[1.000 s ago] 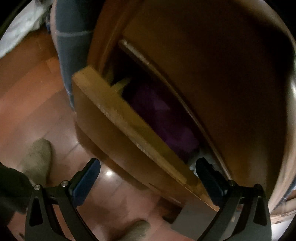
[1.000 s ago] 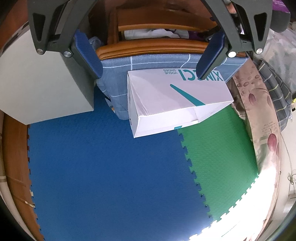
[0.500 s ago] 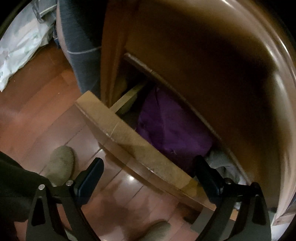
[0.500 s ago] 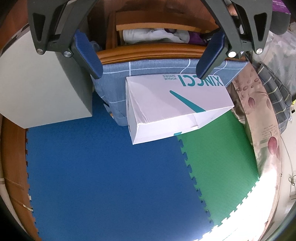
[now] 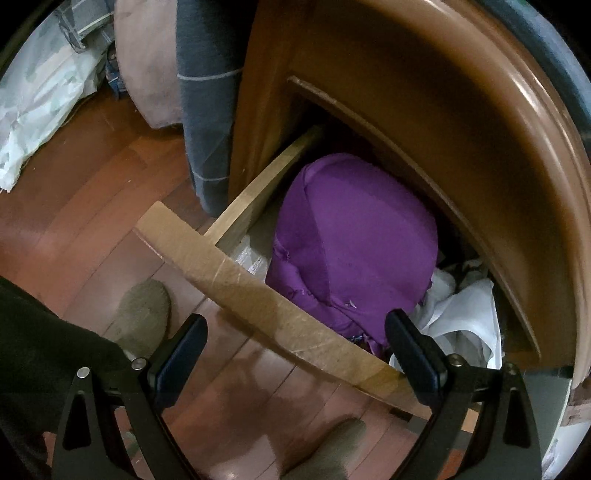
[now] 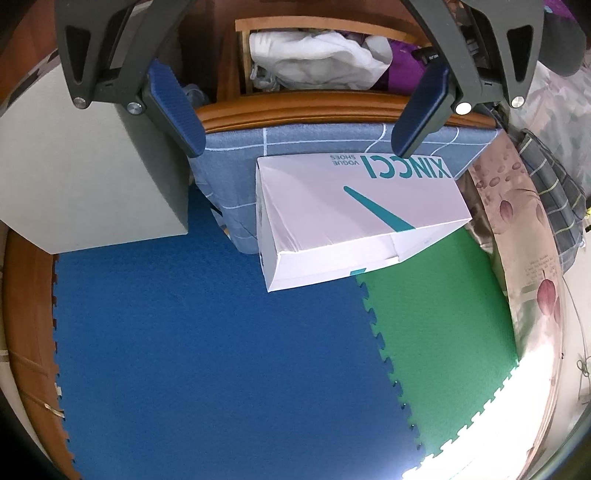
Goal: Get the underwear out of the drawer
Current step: 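Pull the drawer further open with the left tool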
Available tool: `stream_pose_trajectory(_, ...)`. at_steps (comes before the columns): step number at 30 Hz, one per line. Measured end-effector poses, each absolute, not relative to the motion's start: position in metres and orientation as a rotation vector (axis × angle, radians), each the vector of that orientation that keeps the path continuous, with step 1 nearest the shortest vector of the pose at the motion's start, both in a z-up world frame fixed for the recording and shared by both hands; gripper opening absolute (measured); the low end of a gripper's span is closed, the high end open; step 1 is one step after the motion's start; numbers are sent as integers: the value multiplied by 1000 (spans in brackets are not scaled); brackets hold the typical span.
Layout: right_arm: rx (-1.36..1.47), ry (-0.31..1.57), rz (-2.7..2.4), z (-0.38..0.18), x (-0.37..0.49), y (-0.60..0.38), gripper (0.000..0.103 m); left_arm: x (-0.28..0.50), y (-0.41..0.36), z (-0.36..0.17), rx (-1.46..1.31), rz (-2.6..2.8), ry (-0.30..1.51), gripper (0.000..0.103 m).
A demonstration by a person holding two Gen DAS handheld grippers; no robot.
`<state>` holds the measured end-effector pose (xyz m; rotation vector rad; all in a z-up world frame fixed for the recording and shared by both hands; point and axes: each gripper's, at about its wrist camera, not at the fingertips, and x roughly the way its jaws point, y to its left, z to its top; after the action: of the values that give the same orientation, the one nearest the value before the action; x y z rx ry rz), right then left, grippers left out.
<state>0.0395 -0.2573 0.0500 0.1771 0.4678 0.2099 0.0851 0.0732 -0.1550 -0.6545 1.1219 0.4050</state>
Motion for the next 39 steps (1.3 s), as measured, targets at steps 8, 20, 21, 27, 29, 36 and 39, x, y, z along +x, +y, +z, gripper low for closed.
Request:
stream_pose_trajectory(8, 179, 474, 206, 48, 40, -260, 103, 67, 76, -160, -612, 388, 1144, 98)
stream_pose_trajectory(20, 177, 478, 204, 47, 40, -261, 103, 40, 85, -165, -584, 353, 1190, 99)
stream_pose_trajectory(21, 176, 478, 204, 47, 40, -261, 103, 38, 86, -166, -582, 351, 1195, 99)
stream_pose_trajectory(27, 178, 479, 200, 46, 39, -263, 103, 27, 85, -167, -586, 335, 1218, 99)
stream_pose_trajectory(29, 178, 480, 200, 46, 39, -263, 103, 24, 86, -170, -588, 336, 1235, 99)
stream_pose_trajectory(36, 178, 478, 197, 46, 39, -264, 103, 24, 90, -176, -605, 342, 1263, 99)
stream_pose_trajectory(39, 183, 484, 197, 46, 40, -264, 103, 23, 89, -174, -581, 334, 1244, 99)
